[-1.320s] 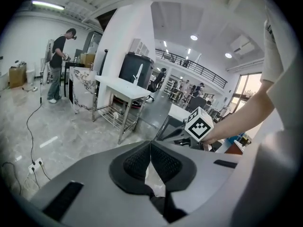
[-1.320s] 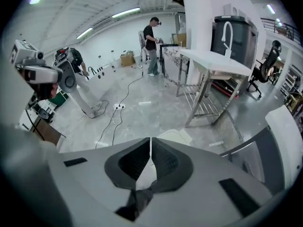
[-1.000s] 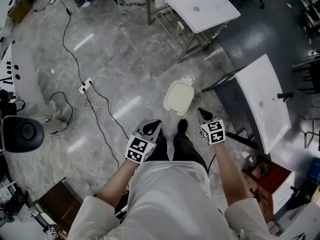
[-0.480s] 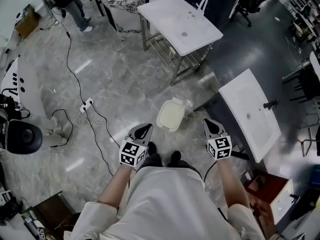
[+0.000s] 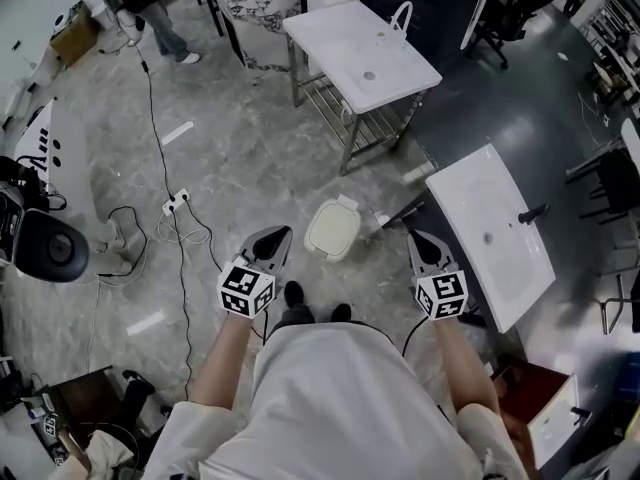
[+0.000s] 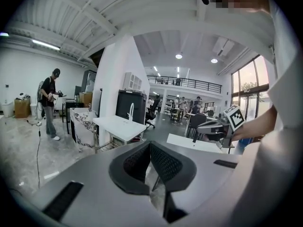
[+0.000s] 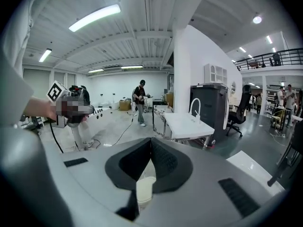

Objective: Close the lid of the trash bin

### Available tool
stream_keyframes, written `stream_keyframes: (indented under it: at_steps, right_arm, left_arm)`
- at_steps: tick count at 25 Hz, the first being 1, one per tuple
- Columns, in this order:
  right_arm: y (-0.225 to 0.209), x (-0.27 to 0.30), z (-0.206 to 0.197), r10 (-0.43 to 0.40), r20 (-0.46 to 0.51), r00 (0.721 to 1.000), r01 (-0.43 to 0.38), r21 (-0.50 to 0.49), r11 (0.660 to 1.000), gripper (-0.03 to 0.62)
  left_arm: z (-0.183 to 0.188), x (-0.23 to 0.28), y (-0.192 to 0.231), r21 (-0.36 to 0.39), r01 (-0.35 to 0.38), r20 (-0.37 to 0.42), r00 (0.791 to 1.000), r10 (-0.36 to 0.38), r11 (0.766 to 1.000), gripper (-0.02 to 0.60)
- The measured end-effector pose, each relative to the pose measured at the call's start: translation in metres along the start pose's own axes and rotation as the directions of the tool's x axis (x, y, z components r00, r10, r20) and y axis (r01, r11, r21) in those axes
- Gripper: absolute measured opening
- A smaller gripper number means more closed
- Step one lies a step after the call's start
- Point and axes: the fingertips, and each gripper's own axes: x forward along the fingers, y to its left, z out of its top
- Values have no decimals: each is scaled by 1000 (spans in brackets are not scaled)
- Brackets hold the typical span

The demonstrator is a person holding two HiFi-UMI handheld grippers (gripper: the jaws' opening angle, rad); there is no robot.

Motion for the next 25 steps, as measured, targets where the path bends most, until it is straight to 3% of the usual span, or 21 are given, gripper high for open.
stream_keyframes:
  at_steps: [14, 25]
  right_arm:
    - [1, -30, -3, 57, 42, 997, -57, -18, 998, 29]
    - [23, -37, 8, 9, 76, 997, -6, -27, 1000, 29]
  left_arm:
    - [4, -36, -36, 2, -76, 51, 996, 76, 997, 17]
    - [0, -64, -20, 30, -84, 54, 995, 83, 996, 17]
